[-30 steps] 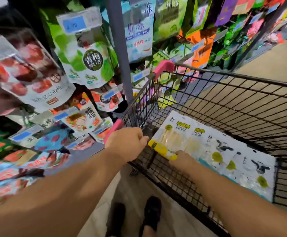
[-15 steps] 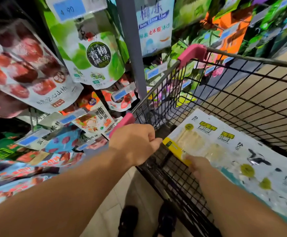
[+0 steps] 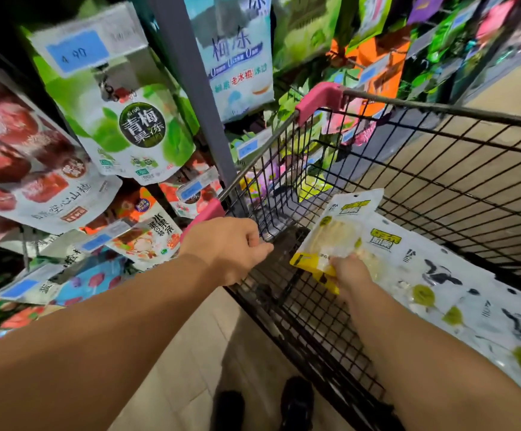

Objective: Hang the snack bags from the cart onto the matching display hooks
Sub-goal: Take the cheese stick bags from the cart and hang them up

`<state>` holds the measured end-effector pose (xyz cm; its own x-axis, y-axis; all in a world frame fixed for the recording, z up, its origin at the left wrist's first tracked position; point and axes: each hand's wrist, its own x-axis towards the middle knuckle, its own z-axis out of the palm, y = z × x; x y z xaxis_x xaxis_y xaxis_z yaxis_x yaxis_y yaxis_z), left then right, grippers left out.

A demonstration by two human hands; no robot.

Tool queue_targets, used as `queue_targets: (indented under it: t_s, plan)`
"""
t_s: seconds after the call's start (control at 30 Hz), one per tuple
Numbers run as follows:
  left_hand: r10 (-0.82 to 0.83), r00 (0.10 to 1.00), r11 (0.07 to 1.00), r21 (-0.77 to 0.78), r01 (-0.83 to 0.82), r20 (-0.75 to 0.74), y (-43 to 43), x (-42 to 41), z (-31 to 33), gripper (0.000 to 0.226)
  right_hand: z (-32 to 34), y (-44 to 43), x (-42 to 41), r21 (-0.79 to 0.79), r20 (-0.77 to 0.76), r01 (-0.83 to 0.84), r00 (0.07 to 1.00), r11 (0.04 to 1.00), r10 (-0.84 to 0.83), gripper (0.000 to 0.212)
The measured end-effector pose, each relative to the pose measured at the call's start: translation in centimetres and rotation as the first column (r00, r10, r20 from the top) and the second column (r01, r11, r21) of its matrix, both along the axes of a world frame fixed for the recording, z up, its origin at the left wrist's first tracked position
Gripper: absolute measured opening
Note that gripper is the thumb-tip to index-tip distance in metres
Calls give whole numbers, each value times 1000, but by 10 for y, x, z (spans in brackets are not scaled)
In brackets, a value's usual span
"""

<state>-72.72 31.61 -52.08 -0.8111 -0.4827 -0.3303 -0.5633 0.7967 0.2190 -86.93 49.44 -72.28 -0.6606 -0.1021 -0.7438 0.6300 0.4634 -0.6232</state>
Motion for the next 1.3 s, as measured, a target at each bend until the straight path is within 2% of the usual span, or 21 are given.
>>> queue_targets:
  t_s: [0.17, 0.23, 0.3, 0.33, 0.43, 0.47, 0.53, 0.6, 0.63, 0.67, 0.77, 0.83, 0.9, 0.93, 1.0, 1.07, 1.1, 1.2, 1.23, 1.3]
  plan:
    - [-2, 998, 1000, -5, 3, 66, 0, -4, 4, 46, 42, 7, -6, -207, -43, -46, 998, 977, 38, 7]
    - [-15, 998, 1000, 2, 15, 65, 3, -4, 7, 48, 70, 18, -7, -381, 42, 21, 999, 924, -6, 9]
    - [-34, 998, 999, 7, 34, 58, 5, -4, 10, 50, 93, 33, -5, -503, 65, -23, 996, 864, 64, 14]
    - [-42, 998, 999, 12, 41, 56, 6, -5, 11, 51, 104, 39, -3, -564, 76, -58, 990, 824, 122, 18]
    - [-25, 999, 995, 95, 23, 20, 5, -5, 17, 63, 126, 54, 3, -699, 89, -146, 954, 701, 287, 80]
    - [-16, 1000, 992, 128, 16, 4, 5, -5, 19, 66, 131, 55, 6, -727, 84, -171, 939, 665, 334, 88]
    - [-24, 1000, 987, 160, 23, 1, 6, -4, 26, 61, 140, 54, 14, -769, 73, -203, 914, 606, 399, 92]
    - [-15, 1000, 979, 201, 17, -12, 9, -3, 31, 55, 146, 47, 23, -770, 72, -241, 887, 591, 456, 96]
    - [1, 1000, 973, 230, 4, -23, 10, -3, 31, 59, 144, 44, 27, -765, 69, -263, 874, 588, 481, 96]
    - [28, 999, 966, 257, -19, -33, 10, -2, 32, 59, 143, 41, 31, -754, 67, -284, 864, 592, 499, 91]
    - [74, 996, 962, 269, -57, -54, 10, 1, 29, 28, 133, 42, 43, -687, 80, -302, 873, 661, 482, 55]
    - [46, 997, 974, 223, -33, -54, 11, 2, 27, 36, 124, 44, 50, -614, 63, -360, 865, 702, 498, 36]
    - [33, 998, 982, 187, -23, -54, 11, 5, 25, 38, 110, 47, 51, -470, 18, -464, 845, 751, 534, 13]
    - [18, 998, 986, 169, -8, -56, 12, 6, 24, 38, 100, 47, 46, -355, 20, -477, 856, 804, 517, 15]
    - [-26, 997, 991, 128, 35, -68, 12, 9, 20, 38, 74, 51, 26, -29, 51, -461, 885, 887, 462, 44]
    - [-22, 996, 994, 106, 31, -88, 10, 10, 19, 39, 50, 55, 4, 316, 85, -384, 922, 868, 377, 69]
    - [-18, 996, 993, 113, 27, -84, 8, 10, 18, 39, 40, 59, -5, 424, 85, -335, 940, 841, 331, 73]
    - [-29, 994, 991, 126, 42, -105, 6, 12, 11, 43, 18, 65, -19, 531, 106, -252, 967, 809, 232, 71]
    - [-22, 994, 992, 122, 35, -108, 7, 12, 10, 45, 17, 65, -19, 517, 95, -199, 980, 832, 176, 70]
    - [-7, 994, 994, 108, 19, -111, 9, 11, 9, 43, 14, 62, -18, 356, 115, -29, 993, 934, -13, 65]
